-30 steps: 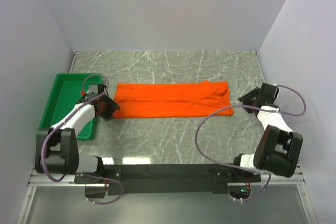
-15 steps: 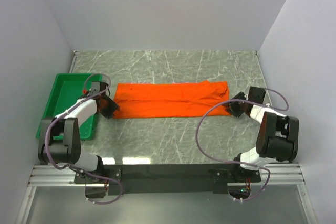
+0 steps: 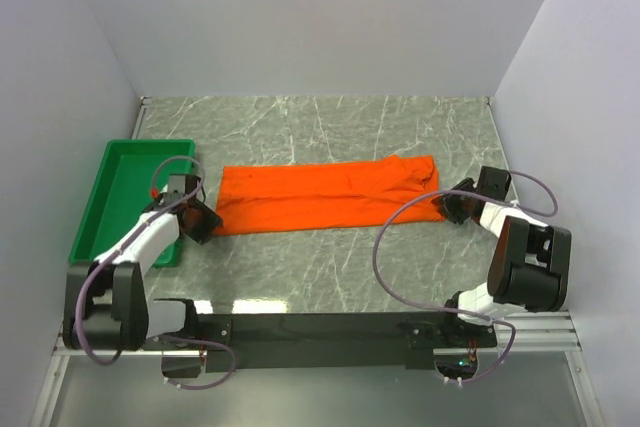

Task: Fold and stack the t-shirts
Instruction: Fold the tshirt

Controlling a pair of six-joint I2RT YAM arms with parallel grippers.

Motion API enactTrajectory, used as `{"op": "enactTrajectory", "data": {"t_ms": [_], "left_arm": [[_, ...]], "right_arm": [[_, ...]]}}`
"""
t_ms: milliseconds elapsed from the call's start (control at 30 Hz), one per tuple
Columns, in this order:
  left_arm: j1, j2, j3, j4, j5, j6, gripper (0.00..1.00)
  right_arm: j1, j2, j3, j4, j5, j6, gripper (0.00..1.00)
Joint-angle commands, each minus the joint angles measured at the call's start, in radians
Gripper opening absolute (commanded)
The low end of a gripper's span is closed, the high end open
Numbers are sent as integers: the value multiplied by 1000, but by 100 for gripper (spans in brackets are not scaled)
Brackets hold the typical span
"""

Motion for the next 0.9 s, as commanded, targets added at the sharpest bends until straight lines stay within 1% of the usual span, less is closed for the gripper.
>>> {"op": "enactTrajectory", "data": {"t_ms": [0, 100, 167, 267, 333, 467, 567, 733, 867], "left_arm": [[3, -91, 31, -68, -59, 4, 43], [-3, -100, 62, 12, 0, 39, 48], [-18, -54, 87, 73, 45, 66, 48], [-50, 53, 133, 112, 66, 86, 45], [-61, 133, 162, 148, 74, 88, 42], [-61, 250, 212, 173, 51, 62, 36], [-52, 303, 234, 161, 24, 31, 33], [-24, 313, 163, 170, 22, -24, 31], [-4, 302, 102, 169, 28, -46, 30]], "right_arm": [[23, -78, -19, 119, -13, -4, 40], [115, -82, 19, 178, -71, -46, 41], [164, -56, 50, 222, -121, -55, 41], [192, 7, 74, 288, -181, -17, 41], [200, 67, 105, 281, -188, -11, 41], [197, 191, 180, 224, -175, 11, 41], [166, 225, 171, 208, -155, 40, 41], [76, 254, 139, 169, -119, 60, 40], [51, 262, 160, 132, -106, 28, 40]]}}
